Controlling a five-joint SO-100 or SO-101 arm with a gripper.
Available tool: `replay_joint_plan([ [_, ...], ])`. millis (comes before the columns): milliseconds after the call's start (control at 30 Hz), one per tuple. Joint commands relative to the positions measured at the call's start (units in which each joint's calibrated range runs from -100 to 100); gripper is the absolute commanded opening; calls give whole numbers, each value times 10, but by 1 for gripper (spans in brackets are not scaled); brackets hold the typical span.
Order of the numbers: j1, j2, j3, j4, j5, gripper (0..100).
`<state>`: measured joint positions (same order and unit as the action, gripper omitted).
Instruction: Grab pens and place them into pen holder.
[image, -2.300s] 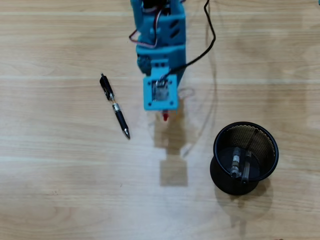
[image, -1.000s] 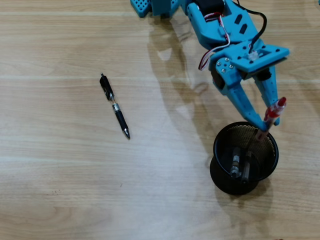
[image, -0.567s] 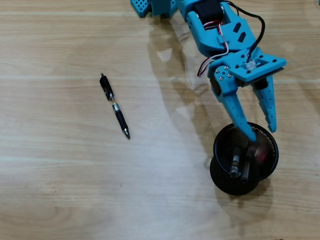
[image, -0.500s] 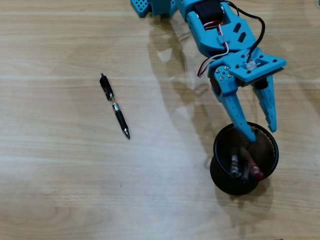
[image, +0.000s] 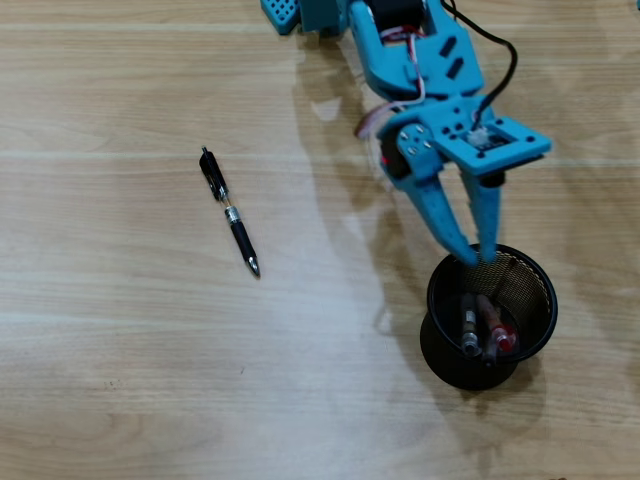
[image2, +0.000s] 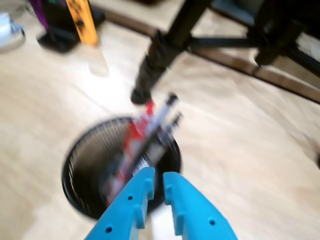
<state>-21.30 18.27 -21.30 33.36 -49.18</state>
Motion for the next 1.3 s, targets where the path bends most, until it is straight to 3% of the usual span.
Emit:
replay_joint_plan([
  [0,45,-112,-29,170,52,2],
  [200,131,-185,-29,387,140,2],
  [433,229,-189,-20,541,186,2],
  [633,293,-139,9,551,222,2],
  [1267,366,100,30,475,236,2],
])
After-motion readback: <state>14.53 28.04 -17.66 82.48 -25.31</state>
